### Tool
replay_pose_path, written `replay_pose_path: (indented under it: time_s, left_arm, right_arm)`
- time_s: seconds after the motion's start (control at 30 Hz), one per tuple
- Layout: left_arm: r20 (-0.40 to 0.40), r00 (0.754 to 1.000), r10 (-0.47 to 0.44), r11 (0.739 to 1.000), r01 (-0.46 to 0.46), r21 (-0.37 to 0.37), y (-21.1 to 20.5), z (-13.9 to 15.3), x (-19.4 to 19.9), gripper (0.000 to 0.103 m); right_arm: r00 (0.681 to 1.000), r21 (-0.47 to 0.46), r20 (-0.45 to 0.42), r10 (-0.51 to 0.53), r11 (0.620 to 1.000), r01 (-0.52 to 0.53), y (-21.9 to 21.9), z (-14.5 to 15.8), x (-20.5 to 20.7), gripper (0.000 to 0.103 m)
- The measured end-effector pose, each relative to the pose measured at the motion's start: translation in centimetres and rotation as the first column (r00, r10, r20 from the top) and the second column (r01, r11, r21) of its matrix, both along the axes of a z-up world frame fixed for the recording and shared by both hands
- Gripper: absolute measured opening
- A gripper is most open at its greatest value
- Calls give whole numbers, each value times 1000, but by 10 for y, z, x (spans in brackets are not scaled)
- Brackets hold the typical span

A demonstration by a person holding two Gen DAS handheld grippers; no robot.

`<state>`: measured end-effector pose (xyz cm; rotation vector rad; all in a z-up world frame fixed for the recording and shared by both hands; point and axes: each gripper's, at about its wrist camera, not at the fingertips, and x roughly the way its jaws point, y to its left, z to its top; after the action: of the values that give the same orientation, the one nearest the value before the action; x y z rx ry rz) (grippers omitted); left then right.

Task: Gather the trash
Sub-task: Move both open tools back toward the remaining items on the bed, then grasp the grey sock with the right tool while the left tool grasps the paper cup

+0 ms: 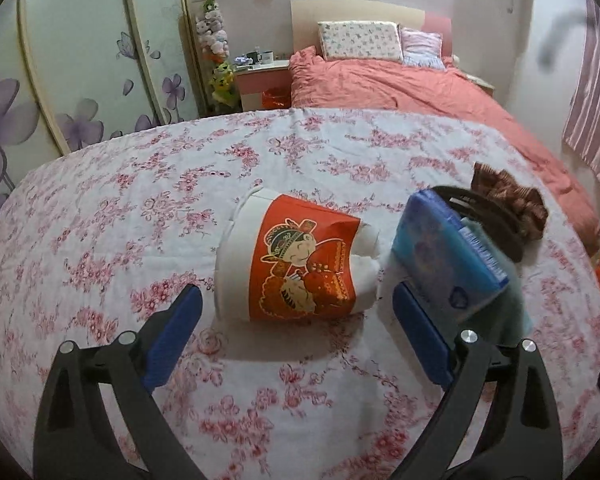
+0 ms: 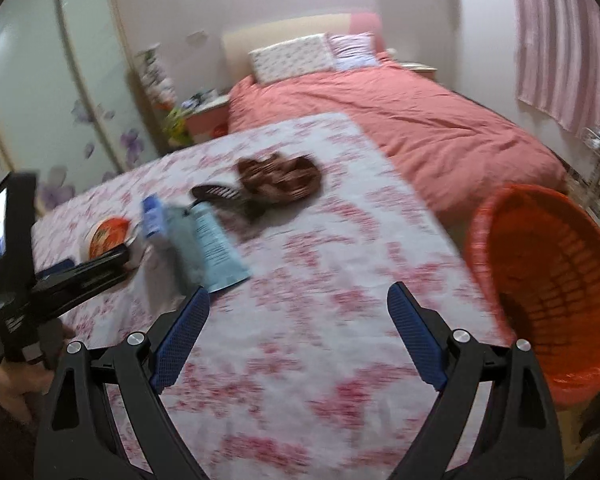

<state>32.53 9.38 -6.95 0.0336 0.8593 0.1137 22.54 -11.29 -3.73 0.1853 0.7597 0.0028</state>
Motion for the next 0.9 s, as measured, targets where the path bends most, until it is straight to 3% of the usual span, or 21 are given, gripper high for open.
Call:
replay_pose_path:
  time_s: [0.27,0.53,0.7,0.9]
  left_arm:
    - [-23,999,33,999,-33,0,24,-11,7,94]
    - [-21,994,103,995,-103,8,81,-10,-2,94]
    - [17,996,85,992,-83,-94,100,2,-16,94]
    - [37,997,74,984,-67,-164,86,8,-4,97]
  right_arm:
    - [996,10,-37,77,997,-76,30,-6,20,90]
    - [994,27,-35,108,994,-107,44,-10,33,90]
    - [990,42,-47,133,990,-131,52,-17,43,89]
    - [986,54,-58,157,987,-154,56,-23,50,75]
